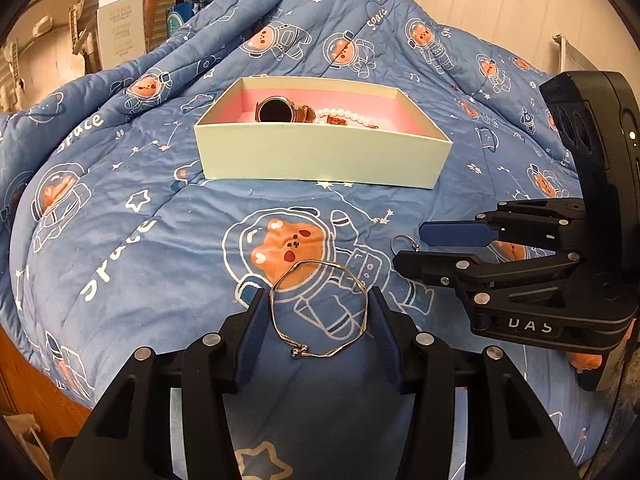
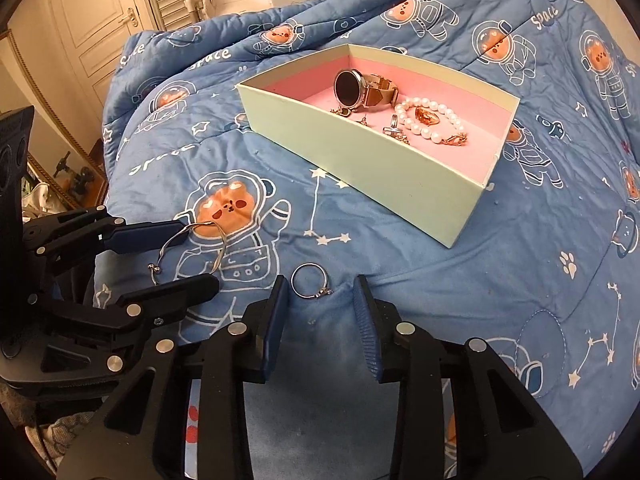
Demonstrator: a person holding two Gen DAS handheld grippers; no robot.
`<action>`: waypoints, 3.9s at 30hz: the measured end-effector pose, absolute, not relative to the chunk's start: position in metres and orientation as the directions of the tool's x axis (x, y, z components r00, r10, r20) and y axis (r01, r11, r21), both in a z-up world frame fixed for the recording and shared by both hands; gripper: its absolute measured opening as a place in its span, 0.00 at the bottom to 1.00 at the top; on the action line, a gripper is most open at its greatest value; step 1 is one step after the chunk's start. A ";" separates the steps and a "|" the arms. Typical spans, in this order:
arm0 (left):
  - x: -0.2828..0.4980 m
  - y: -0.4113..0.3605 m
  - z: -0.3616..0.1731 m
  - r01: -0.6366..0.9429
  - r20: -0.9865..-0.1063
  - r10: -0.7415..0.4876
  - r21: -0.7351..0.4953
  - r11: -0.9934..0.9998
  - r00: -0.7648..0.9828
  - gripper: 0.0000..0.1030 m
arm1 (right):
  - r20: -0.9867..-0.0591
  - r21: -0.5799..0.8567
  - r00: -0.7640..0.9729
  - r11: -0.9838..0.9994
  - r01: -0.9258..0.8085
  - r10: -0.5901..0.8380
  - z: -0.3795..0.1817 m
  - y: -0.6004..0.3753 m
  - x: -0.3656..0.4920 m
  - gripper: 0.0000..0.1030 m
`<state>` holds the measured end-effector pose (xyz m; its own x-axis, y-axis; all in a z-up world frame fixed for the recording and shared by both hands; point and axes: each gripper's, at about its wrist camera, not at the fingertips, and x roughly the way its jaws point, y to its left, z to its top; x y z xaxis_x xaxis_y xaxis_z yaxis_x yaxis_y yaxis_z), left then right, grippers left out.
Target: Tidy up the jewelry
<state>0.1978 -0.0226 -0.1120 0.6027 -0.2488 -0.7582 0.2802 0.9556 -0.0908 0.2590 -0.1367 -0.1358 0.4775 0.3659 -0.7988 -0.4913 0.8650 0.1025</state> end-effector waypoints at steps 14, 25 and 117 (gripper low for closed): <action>0.200 -0.021 -0.112 0.279 -0.755 -0.261 -0.108 0.954 0.601 0.48 | -0.798 0.088 0.482 0.861 -0.500 0.362 -0.135 -0.134 0.258 0.21; 0.206 -0.015 -0.097 0.277 -0.733 -0.312 -0.174 0.945 0.604 0.47 | -0.775 0.208 0.441 0.841 -0.499 0.453 -0.121 -0.144 0.257 0.21; 0.346 -0.001 -0.024 0.269 -0.734 -0.259 -0.107 0.957 0.628 0.88 | -0.798 -0.143 0.568 0.851 -0.505 0.203 -0.066 -0.139 0.363 0.65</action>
<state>0.3458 -0.0007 -0.0239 0.6280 -0.2586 -0.7340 0.2694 0.9571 -0.1068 0.3633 -0.1387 -0.0659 0.5681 0.2026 -0.7976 -0.5049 0.8512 -0.1435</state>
